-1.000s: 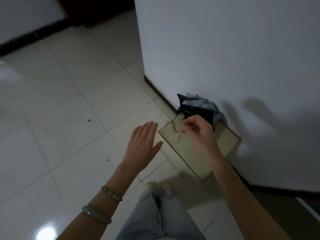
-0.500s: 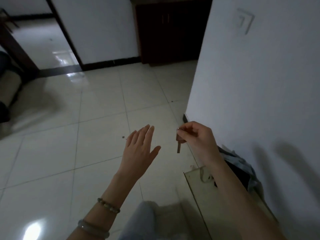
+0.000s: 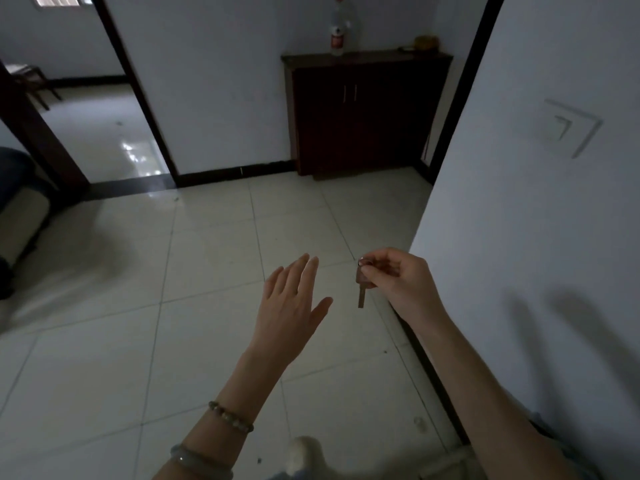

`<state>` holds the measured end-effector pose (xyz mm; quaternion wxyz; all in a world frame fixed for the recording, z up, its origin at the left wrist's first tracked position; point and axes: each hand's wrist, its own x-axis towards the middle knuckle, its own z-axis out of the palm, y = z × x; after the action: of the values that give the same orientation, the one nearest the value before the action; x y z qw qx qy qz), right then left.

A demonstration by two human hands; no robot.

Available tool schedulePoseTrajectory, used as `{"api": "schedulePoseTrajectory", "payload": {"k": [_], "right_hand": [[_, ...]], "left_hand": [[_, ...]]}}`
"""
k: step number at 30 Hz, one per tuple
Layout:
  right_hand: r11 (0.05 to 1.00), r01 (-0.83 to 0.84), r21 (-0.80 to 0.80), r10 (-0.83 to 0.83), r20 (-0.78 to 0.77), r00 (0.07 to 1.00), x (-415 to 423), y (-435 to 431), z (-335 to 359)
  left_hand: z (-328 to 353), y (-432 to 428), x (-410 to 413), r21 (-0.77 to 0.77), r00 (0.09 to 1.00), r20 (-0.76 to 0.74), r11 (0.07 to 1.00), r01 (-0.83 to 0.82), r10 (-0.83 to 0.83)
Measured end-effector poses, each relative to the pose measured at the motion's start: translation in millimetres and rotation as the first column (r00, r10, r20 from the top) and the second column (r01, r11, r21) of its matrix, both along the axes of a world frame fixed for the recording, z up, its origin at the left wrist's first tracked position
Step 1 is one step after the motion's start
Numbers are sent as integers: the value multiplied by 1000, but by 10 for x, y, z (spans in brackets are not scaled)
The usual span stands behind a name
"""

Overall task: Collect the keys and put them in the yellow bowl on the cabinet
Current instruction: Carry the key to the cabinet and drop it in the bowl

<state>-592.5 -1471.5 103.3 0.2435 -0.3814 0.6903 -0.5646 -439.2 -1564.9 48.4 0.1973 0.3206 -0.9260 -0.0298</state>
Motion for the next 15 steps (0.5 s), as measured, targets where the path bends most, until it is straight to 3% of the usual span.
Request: {"api": "schedulePoseTrajectory", "payload": {"k": [15], "right_hand": [[994,105,-22,-104,42,994,-945,-1882,146]], "left_hand": [[122,-2130,-973,-6,998,-38,999,39,-39]]}}
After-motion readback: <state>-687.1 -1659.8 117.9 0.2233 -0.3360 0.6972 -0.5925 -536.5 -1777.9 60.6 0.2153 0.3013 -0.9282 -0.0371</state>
